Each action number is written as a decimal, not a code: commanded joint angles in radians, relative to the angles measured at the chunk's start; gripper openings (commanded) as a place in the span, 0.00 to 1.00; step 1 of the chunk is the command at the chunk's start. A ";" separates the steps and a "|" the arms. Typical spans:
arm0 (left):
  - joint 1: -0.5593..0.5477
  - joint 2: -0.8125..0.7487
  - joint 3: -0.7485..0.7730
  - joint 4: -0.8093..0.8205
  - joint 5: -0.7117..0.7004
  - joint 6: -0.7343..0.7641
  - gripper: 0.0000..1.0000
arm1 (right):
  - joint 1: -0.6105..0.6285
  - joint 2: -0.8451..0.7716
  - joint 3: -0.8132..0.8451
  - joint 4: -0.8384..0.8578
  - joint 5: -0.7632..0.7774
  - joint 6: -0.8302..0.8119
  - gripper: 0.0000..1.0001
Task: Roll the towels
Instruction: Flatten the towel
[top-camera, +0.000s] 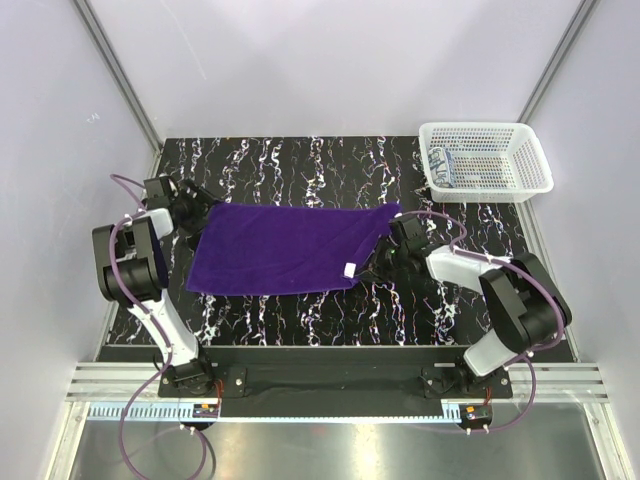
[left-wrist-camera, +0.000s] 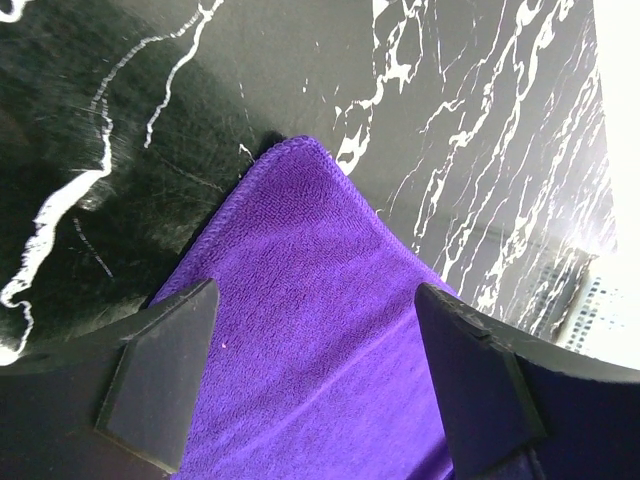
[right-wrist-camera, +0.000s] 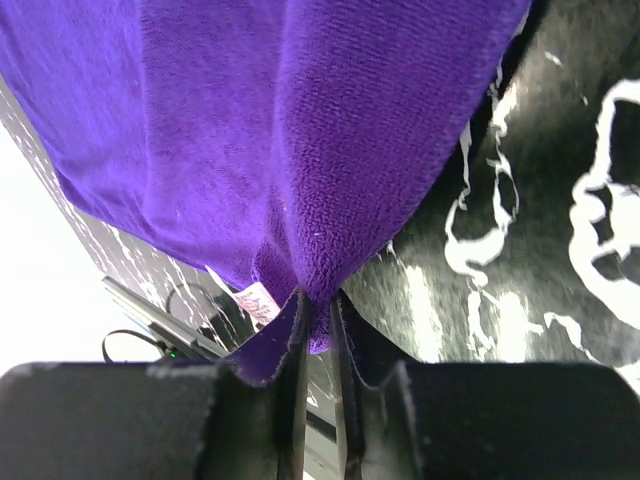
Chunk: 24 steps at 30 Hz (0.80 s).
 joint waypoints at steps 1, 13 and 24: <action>-0.019 0.015 0.020 0.056 -0.018 0.033 0.83 | 0.009 -0.049 0.031 -0.101 0.029 -0.052 0.19; -0.031 0.031 0.025 0.037 -0.040 0.054 0.82 | 0.008 -0.131 -0.058 -0.183 0.035 -0.072 0.28; -0.039 0.014 0.011 0.039 -0.047 0.053 0.82 | 0.005 -0.246 -0.129 -0.301 0.129 -0.076 0.06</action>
